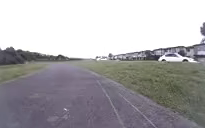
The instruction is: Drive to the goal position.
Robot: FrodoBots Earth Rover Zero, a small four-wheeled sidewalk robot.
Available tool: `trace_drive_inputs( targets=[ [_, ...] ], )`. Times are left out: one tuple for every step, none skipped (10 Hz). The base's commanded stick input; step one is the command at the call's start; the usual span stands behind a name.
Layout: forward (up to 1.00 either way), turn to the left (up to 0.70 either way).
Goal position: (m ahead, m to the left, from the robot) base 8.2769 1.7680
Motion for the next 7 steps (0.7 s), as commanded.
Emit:
trace_drive_inputs(
  targets=[
    [0.07,0.00],
    [0.07,0.00],
    [0.06,0.00],
    [0.06,0.00],
    [0.07,0.00],
    [0.07,0.00],
    [0.06,0.00]
  ],
)
